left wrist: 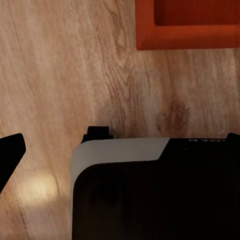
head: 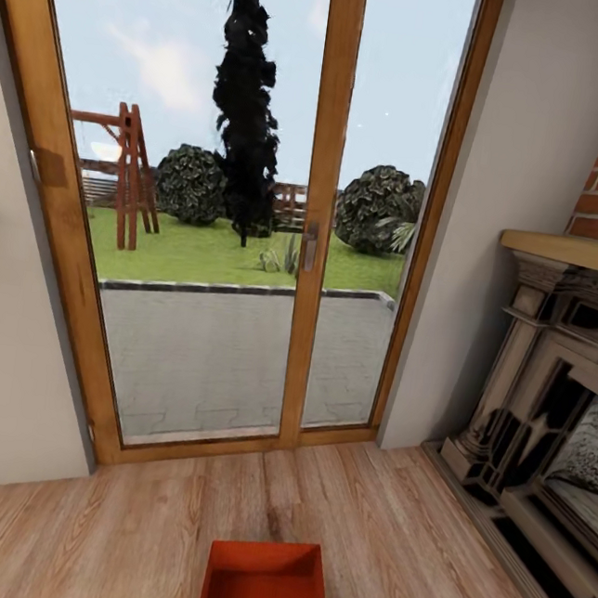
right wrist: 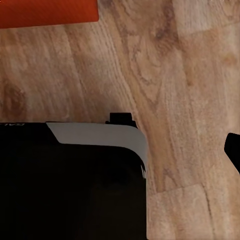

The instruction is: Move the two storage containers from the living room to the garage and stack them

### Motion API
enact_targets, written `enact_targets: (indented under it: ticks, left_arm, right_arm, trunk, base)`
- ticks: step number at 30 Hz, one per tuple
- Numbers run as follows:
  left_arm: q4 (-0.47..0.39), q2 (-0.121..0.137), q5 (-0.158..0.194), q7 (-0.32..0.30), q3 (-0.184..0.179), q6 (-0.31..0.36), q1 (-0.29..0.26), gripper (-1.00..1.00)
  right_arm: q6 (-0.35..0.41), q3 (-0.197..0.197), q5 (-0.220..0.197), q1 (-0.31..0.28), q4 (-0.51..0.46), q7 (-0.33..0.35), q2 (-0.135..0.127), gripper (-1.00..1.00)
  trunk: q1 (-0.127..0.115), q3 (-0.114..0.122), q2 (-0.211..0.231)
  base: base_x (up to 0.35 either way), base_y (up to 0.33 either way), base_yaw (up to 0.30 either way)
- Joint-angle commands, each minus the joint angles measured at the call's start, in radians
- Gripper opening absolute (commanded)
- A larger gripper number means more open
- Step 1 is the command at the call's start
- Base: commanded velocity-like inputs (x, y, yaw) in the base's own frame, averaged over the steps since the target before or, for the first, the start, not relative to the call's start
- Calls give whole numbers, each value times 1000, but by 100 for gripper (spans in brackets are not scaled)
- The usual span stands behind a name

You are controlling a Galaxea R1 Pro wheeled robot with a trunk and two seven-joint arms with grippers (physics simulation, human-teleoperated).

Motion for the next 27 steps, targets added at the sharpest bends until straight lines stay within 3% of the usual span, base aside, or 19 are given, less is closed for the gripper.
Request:
enact_targets:
  ticks: [1,27]
  left_arm:
    - [1,0,7,-5,-1,-3,-1,100]
    - [1,3,7,-5,2,-3,-1,100]
  right_arm:
    - [-5,8,-4,-1,3,0,0,100]
    - [-8,8,1,-1,3,0,-2,100]
  trunk:
    - [0,-2,-1]
    - [0,-42,-1]
  base:
    - [0,0,0]
    - [0,0,0]
